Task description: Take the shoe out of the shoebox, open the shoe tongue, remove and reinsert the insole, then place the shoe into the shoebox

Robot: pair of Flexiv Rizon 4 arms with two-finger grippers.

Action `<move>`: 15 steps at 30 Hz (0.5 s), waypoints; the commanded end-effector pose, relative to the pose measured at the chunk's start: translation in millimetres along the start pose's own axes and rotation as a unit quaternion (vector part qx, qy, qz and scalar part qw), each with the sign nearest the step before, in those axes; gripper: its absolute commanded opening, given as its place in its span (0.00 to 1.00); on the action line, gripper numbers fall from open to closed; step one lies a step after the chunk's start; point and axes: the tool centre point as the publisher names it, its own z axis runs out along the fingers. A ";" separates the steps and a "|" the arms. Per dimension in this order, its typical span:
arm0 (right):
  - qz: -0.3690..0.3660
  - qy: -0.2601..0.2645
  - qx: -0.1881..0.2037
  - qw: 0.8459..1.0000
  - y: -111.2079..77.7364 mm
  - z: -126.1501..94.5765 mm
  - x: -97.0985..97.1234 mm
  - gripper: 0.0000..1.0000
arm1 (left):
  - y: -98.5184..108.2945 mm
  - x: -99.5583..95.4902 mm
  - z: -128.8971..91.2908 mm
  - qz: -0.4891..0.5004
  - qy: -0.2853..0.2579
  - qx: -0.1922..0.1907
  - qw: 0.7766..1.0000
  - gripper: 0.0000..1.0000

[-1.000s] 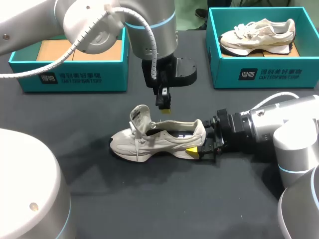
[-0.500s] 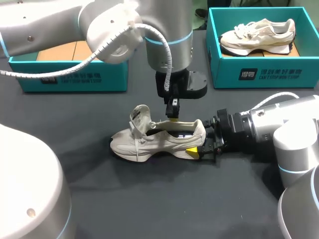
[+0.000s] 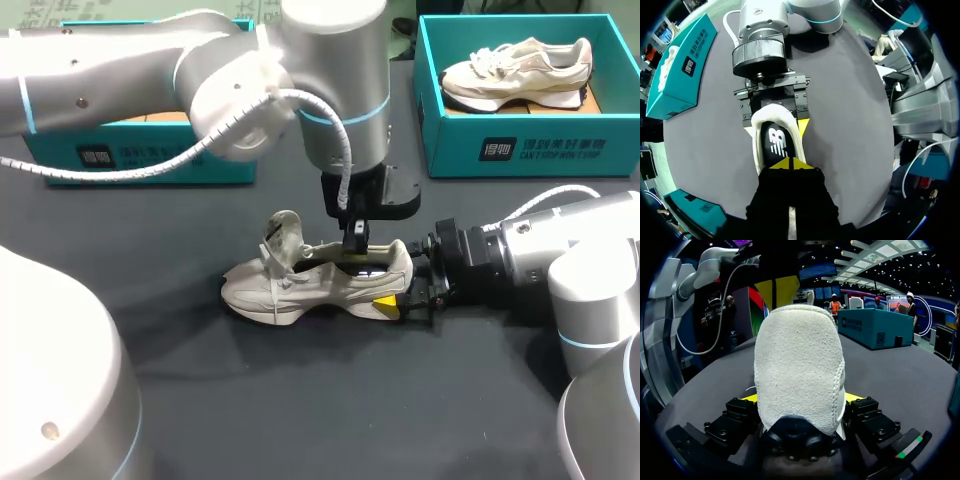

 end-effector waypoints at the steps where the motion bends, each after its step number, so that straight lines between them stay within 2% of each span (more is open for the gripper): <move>1: 0.000 0.000 0.002 1.000 -1.8 1.9 0.2 0.00 | -5.0 -1.0 15.7 0.001 -0.002 0.001 1.000 0.00; 15: 0.000 0.000 0.002 1.000 -1.8 1.9 0.2 0.00 | -6.3 -10.9 42.3 -0.029 -0.015 -0.008 0.999 0.00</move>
